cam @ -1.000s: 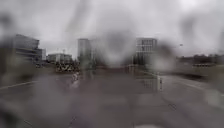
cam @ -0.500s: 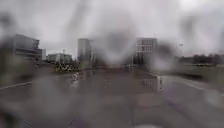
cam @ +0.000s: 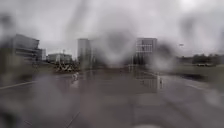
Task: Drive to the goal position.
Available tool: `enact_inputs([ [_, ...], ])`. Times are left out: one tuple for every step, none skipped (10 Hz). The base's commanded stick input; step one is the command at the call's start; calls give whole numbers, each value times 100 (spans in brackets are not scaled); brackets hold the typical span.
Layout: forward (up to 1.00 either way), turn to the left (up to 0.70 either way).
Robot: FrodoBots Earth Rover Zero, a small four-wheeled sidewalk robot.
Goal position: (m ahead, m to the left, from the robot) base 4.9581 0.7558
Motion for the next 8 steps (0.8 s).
enact_inputs([
  [7,0],
  [7,0],
  [7,0],
  [7,0],
  [7,0],
  [7,0],
  [7,0],
  [7,0],
])
